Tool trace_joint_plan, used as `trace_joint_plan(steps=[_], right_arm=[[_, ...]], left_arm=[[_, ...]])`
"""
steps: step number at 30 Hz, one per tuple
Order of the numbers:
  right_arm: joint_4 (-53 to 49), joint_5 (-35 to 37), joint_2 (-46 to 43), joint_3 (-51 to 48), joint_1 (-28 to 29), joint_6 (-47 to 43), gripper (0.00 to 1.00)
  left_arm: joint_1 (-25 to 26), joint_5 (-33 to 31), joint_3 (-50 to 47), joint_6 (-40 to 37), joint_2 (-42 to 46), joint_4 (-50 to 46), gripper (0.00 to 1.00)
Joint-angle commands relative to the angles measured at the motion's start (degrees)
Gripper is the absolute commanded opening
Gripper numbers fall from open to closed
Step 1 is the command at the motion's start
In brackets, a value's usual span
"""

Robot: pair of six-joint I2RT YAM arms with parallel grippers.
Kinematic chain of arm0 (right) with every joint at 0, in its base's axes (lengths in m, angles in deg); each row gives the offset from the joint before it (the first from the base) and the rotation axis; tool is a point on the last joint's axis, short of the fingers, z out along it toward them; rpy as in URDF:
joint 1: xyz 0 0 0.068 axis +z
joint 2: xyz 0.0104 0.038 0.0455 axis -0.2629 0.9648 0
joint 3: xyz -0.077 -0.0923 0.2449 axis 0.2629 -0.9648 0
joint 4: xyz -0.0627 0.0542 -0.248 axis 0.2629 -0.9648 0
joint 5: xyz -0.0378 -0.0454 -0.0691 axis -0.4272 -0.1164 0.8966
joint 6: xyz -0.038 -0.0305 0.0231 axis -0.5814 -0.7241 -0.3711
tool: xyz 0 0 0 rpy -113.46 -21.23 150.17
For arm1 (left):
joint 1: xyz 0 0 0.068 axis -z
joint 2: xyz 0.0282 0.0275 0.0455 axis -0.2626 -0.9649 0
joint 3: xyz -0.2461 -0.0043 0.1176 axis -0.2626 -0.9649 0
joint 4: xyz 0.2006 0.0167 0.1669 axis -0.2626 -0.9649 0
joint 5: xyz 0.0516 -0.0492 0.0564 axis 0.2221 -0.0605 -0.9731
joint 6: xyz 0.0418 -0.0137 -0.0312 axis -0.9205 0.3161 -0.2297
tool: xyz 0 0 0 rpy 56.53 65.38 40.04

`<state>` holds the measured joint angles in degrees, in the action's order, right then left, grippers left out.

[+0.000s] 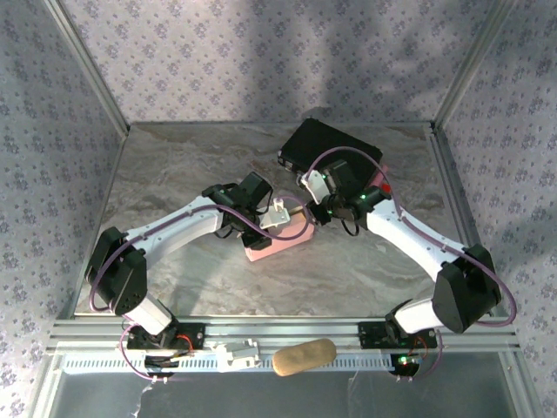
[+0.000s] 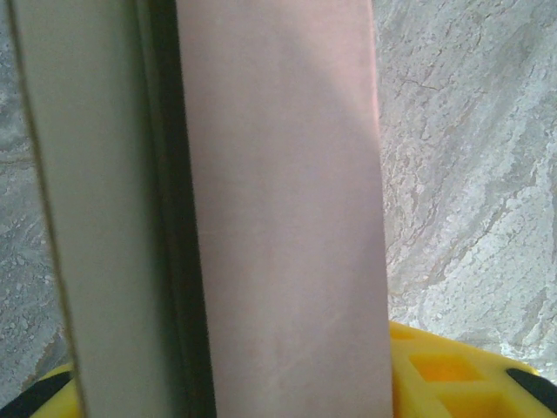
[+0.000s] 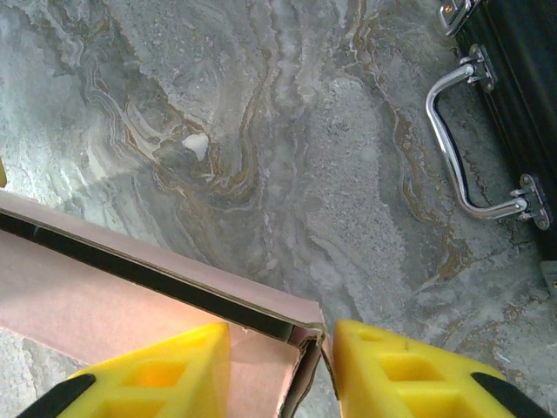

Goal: Fold the paper box

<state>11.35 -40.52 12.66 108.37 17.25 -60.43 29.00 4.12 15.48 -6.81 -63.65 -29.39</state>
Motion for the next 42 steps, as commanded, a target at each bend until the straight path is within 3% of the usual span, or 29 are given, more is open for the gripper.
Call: trace_joint_plan(steps=[1, 11, 16, 24, 36, 42], right_arm=[[-3.8, 1.0, -1.4, 2.2, -0.6, -0.6, 0.33], [-5.8, 1.9, -0.7, 3.2, -0.9, -0.7, 0.17], [-6.1, 2.7, -0.9, 3.2, -0.7, -0.3, 0.15], [-8.6, 4.1, -0.4, 4.7, 0.1, 1.1, 0.0], [-14.0, 1.8, 3.4, 11.0, 1.2, 11.1, 0.0], [-13.6, 1.6, 3.7, 11.9, 1.8, 15.1, 0.0]], left_arm=[[-0.4, 0.8, 1.0, -1.3, 1.3, -1.5, 0.44], [-0.4, 0.7, 0.9, -0.9, 1.4, -1.6, 0.44], [-0.6, 0.2, 1.0, -0.5, 1.2, -1.3, 0.43], [-1.0, 0.2, 1.0, 0.5, 0.6, -0.8, 0.42], [-1.8, -0.6, 2.0, 3.9, -0.9, -0.7, 0.29], [-1.8, 0.0, 1.8, 4.2, -0.6, -0.5, 0.29]])
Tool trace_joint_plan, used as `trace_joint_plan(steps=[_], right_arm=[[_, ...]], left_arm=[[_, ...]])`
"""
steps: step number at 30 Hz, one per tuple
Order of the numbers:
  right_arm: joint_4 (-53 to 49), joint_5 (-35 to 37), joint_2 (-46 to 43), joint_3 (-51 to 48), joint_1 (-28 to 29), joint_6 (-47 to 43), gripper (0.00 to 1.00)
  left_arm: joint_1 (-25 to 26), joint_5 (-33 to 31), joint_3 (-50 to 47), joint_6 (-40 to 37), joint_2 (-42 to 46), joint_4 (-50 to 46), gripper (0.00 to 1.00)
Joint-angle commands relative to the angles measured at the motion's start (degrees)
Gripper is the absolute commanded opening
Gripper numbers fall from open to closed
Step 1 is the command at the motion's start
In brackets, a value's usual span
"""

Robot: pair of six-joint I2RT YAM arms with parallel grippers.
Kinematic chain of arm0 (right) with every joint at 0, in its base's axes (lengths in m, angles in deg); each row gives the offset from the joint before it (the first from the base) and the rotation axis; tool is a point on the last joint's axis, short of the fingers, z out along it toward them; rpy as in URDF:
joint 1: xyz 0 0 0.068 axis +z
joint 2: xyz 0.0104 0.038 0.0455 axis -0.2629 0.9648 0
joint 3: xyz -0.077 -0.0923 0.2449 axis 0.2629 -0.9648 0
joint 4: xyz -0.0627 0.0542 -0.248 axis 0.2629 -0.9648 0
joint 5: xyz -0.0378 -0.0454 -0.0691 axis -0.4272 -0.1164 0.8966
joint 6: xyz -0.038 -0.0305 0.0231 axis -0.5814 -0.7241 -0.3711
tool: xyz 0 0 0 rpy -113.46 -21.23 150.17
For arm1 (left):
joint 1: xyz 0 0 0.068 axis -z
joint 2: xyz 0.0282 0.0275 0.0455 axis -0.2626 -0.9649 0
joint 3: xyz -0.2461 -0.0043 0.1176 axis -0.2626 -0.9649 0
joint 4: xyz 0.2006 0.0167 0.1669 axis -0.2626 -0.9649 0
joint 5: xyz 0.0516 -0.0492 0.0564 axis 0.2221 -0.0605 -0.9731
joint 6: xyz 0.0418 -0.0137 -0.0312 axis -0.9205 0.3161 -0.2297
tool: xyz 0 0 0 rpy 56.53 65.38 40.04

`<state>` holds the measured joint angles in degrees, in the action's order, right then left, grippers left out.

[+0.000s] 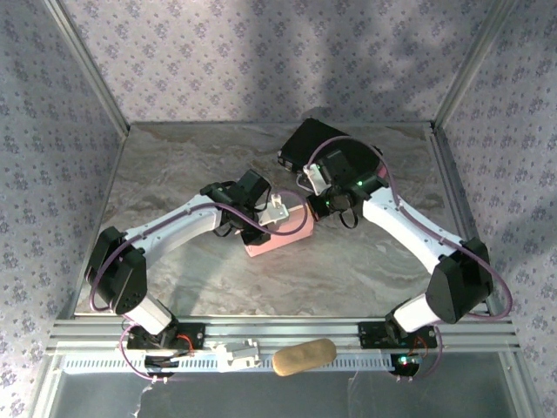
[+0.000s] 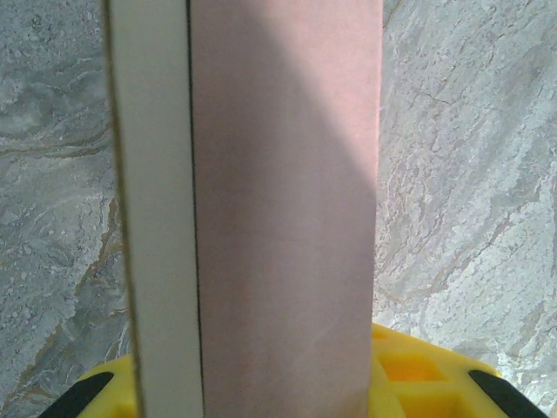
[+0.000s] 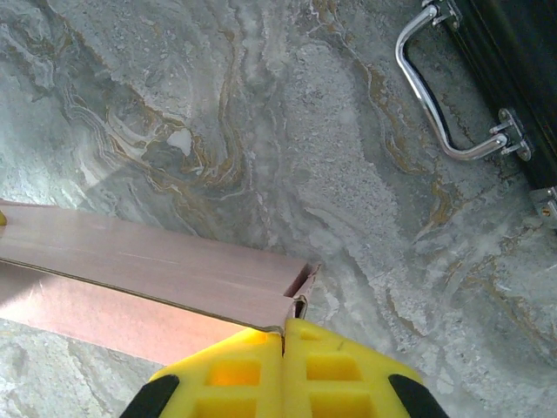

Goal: Fold the paper box

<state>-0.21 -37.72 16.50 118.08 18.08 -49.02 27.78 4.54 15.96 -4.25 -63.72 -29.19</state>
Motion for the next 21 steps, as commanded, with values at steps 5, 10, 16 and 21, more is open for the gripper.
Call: trace_joint_plan(steps=[5, 10, 16, 21], right_arm=[[-0.2, -0.5, -0.1, 1.9, 1.5, 3.0, 0.0], [2.0, 0.2, -0.3, -0.2, 1.5, 3.3, 0.0], [7.4, 0.9, -3.2, -6.5, 1.7, 5.5, 0.0], [8.7, 3.6, -5.0, -8.6, 2.1, 6.2, 0.0]], left_arm=[[-0.6, 0.5, 1.2, 0.9, 0.3, -1.0, 0.3], [-0.6, -0.2, 0.8, 0.6, 1.0, -0.6, 0.31], [-0.6, -0.8, 0.2, 1.6, 1.3, 0.7, 0.34], [-0.7, -0.6, -1.8, 3.6, 3.9, 4.2, 0.45]])
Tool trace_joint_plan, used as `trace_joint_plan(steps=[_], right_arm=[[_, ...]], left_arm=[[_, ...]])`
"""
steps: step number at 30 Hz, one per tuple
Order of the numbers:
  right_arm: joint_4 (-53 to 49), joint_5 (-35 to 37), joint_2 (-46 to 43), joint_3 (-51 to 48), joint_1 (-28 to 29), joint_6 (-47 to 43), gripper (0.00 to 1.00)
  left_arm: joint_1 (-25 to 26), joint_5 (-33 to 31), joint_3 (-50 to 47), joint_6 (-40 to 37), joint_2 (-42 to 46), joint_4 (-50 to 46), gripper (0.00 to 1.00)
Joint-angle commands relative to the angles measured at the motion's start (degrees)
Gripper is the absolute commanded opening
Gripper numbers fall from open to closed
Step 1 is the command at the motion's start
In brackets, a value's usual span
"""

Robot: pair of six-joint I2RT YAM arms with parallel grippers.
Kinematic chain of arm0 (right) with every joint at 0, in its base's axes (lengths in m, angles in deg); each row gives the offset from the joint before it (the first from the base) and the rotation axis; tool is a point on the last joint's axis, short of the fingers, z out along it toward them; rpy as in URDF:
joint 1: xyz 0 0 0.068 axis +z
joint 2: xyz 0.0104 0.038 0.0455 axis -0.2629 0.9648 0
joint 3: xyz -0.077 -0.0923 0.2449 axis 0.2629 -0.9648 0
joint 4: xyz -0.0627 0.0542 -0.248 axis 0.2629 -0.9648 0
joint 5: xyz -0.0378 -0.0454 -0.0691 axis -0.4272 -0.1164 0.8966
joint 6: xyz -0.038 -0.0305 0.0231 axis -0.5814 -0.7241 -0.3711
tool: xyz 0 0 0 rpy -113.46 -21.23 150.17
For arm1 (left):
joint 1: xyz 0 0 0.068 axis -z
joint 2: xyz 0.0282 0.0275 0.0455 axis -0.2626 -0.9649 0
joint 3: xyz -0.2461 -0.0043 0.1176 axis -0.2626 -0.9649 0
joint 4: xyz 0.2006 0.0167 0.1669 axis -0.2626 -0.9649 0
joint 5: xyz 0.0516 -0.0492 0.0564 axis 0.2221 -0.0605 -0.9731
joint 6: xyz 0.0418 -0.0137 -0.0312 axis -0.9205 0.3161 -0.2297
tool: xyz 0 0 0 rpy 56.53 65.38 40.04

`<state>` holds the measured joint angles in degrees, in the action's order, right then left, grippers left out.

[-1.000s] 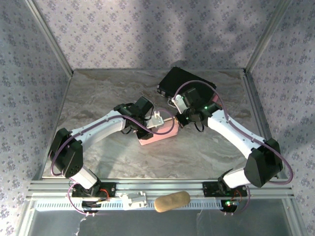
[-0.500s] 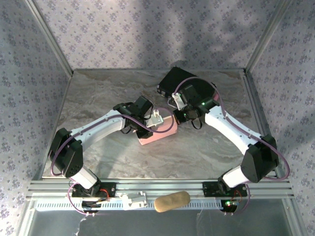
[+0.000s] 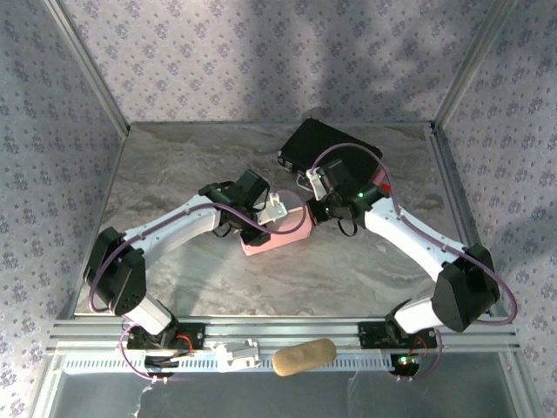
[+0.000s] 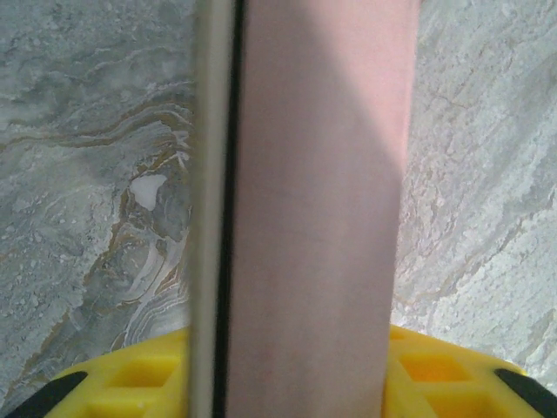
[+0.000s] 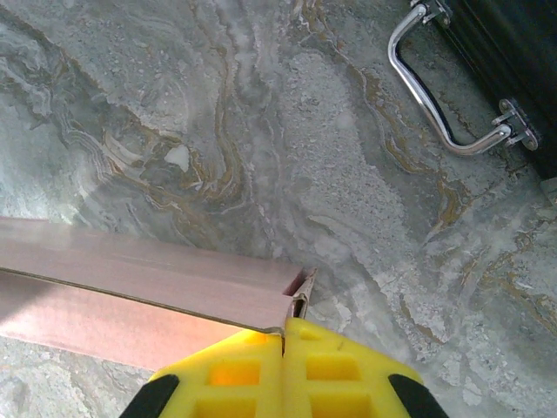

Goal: Fold the paper box

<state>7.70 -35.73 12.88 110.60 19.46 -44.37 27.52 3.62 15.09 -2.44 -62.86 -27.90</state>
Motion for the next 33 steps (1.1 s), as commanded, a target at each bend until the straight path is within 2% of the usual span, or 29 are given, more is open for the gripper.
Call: trace_joint_plan(steps=[1, 4, 9, 13, 20, 23, 27, 33], right_arm=[[0.8, 2.0, -1.4, -1.1, 0.8, 1.6, 0.0], [0.8, 2.8, -1.5, -0.8, 1.1, 2.1, 0.0], [0.9, 3.5, -0.7, -0.6, 1.6, 2.8, 0.0], [0.7, 3.4, 0.0, -0.1, 1.8, 3.1, 0.0], [0.0, 3.8, 1.2, 1.4, 2.2, 3.7, 0.0], [-0.1, 4.2, 1.3, 1.3, 2.5, 4.0, 0.0], [0.0, 4.1, 1.5, 1.5, 2.6, 4.4, 0.0], [-0.6, 4.4, 1.6, 2.0, 2.8, 4.4, 0.0]], left_arm=[[-0.4, 0.3, -1.1, 2.2, 3.5, 3.0, 0.48], [-0.5, 0.7, -2.0, 3.8, 5.9, 5.3, 0.54], [-1.0, 0.9, -3.2, 8.3, 11.3, 7.0, 0.58], [-1.3, -3.6, -4.0, 14.7, 16.5, 5.7, 0.63], [-1.6, -11.7, -8.0, 31.7, 24.7, -2.6, 0.56], [-1.6, -14.7, -9.0, 37.2, 26.2, -4.9, 0.49], [-1.2, -15.0, -9.6, 40.3, 25.0, -4.6, 0.44], [-0.5, -15.6, -9.2, 39.8, 21.7, -3.5, 0.44]])
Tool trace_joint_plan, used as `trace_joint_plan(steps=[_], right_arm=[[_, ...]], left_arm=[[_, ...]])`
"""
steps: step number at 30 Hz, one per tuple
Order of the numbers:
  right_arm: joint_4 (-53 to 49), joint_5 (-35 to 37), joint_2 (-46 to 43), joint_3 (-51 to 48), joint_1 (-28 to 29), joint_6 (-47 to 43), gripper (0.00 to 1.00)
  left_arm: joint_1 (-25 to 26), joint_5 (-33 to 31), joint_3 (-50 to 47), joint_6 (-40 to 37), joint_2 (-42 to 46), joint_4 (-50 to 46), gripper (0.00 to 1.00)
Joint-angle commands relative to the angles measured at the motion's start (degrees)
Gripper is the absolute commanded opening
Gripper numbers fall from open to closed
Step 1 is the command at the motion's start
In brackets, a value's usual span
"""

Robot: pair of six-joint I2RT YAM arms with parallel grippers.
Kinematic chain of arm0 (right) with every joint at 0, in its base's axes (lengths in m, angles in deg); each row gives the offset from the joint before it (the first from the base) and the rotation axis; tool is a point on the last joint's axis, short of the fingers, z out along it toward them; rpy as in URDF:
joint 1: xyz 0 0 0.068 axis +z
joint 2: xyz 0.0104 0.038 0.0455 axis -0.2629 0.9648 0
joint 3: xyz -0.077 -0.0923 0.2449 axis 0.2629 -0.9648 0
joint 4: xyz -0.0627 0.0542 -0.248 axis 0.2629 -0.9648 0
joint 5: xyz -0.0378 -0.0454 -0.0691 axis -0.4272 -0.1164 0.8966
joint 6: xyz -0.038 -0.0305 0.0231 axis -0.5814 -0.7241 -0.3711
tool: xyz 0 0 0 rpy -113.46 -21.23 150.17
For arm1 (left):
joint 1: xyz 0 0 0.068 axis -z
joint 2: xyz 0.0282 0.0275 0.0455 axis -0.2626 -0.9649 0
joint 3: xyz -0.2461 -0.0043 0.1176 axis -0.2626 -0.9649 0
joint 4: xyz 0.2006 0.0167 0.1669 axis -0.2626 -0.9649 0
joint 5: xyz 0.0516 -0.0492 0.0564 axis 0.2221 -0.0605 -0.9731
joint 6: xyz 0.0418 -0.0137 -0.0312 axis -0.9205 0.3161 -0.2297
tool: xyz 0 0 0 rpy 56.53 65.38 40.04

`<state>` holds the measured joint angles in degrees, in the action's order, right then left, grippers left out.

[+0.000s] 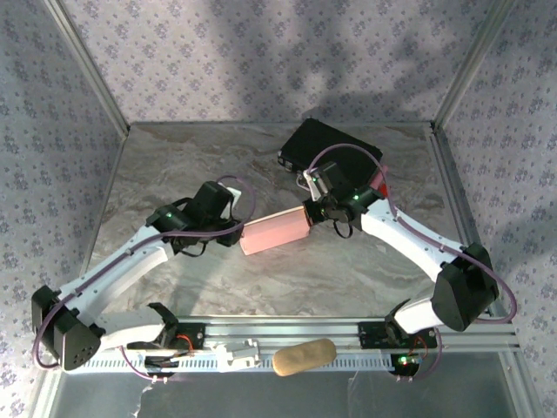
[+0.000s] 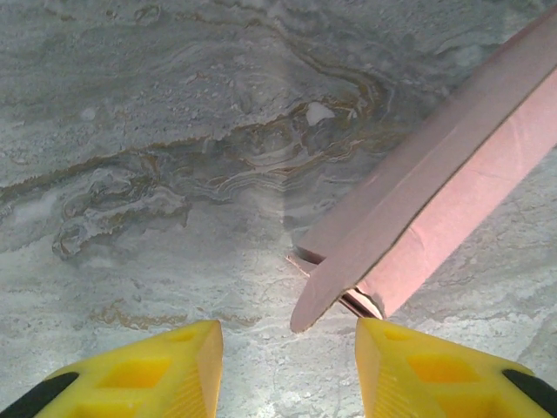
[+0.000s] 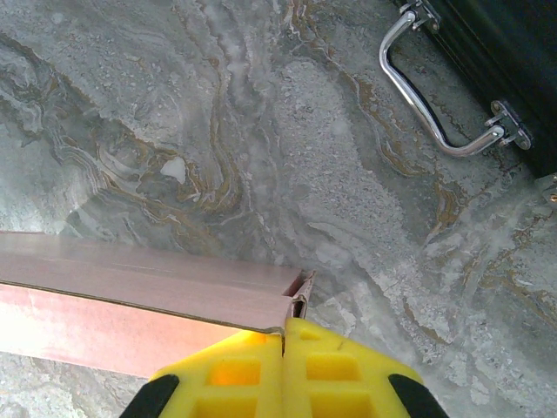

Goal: Fold the paper box

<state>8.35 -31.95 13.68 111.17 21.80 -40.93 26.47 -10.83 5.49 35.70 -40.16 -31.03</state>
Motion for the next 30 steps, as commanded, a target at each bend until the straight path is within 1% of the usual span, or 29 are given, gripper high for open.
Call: trace_joint_plan(steps=[1, 7, 14, 17, 21, 28, 30], right_arm=[[-1.3, 0.5, 0.8, 1.4, 0.4, 0.9, 0.0], [-1.2, 0.4, 0.8, 1.4, 0.4, 0.9, 0.0], [-1.3, 0.1, 0.9, 1.4, 0.4, 0.8, 0.0], [-1.4, 0.1, 0.9, 1.4, 0.4, 0.8, 0.0], [-1.3, 0.0, 0.9, 1.4, 0.4, 0.8, 0.0], [-1.2, 0.0, 1.0, 1.2, 0.5, 0.9, 0.0], [-1.2, 0.0, 1.0, 1.3, 0.4, 1.0, 0.0]], left_arm=[[0.9, -1.2, 0.4, 1.5, -1.2, 0.2, 0.44], [1.6, -1.2, 0.7, 0.7, -3.8, 2.0, 0.49], [1.5, -2.5, -0.3, 0.6, -5.8, 4.0, 0.46], [1.3, -2.9, -0.7, 0.5, -6.5, 4.7, 0.42], [1.2, -2.7, -2.0, 0.9, -7.8, 5.3, 0.32], [1.2, -4.0, -4.1, 1.9, -7.1, 5.3, 0.25], [1.2, -4.3, -4.0, 2.0, -6.5, 5.1, 0.24]])
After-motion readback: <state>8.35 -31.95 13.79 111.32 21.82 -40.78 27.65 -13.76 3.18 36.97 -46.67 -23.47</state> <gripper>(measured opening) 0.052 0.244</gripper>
